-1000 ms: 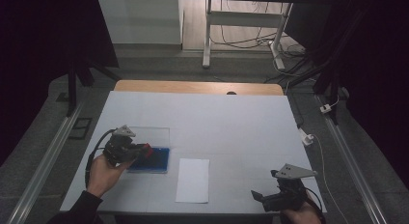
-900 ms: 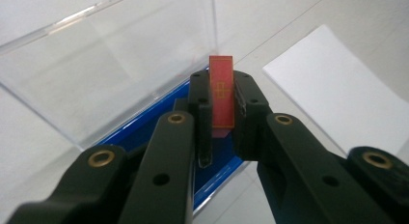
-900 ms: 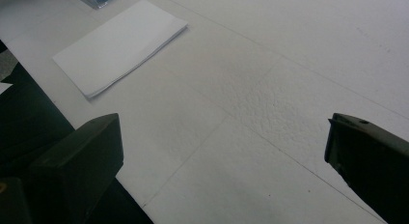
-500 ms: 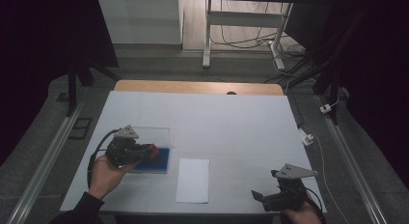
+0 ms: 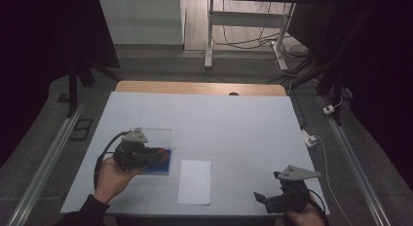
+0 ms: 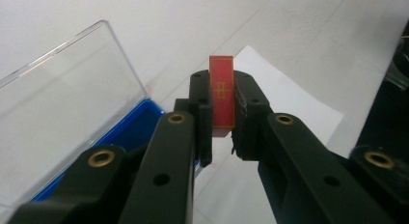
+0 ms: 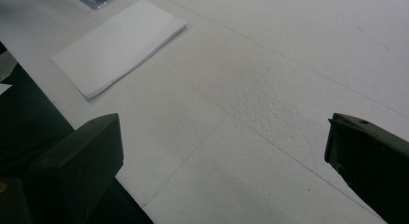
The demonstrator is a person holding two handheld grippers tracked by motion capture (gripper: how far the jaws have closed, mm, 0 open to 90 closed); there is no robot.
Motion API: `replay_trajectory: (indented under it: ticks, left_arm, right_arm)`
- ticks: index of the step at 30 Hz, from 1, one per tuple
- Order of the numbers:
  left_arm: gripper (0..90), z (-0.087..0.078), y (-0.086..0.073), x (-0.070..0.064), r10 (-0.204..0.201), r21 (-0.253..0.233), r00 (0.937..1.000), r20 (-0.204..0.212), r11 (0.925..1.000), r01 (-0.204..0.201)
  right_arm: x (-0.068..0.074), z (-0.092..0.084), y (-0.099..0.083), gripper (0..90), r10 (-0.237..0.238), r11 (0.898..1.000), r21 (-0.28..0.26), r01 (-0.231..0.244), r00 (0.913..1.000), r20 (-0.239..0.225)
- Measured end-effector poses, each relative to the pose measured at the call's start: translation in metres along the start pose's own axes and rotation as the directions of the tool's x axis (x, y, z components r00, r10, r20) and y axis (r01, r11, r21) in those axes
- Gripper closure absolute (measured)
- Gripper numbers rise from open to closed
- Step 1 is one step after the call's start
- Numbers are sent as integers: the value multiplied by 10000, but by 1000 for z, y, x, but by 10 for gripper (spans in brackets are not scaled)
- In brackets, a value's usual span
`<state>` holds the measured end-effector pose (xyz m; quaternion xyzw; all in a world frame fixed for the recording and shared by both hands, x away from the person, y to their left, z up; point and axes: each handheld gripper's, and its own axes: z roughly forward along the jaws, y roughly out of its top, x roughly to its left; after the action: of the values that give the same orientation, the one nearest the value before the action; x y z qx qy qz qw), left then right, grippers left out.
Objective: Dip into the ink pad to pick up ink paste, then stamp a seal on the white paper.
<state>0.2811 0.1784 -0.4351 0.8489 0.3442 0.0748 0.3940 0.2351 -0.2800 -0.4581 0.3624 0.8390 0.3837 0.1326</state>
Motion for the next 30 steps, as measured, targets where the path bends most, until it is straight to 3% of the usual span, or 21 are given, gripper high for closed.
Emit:
replay_trajectory:
  ticks: [13, 30]
  left_arm:
    - [796, 8, 10, -12, 460, 116, 9983, 364, 9989, -464]
    - [797, 33, 21, -33, 1044, 452, 9901, 934, 9930, -1090]
  right_arm:
    - [0, 0, 0, 1, 25, 10000, 39, -25, 10000, 50]
    - [0, 0, 0, 1, 28, 10000, 45, -28, 10000, 7]
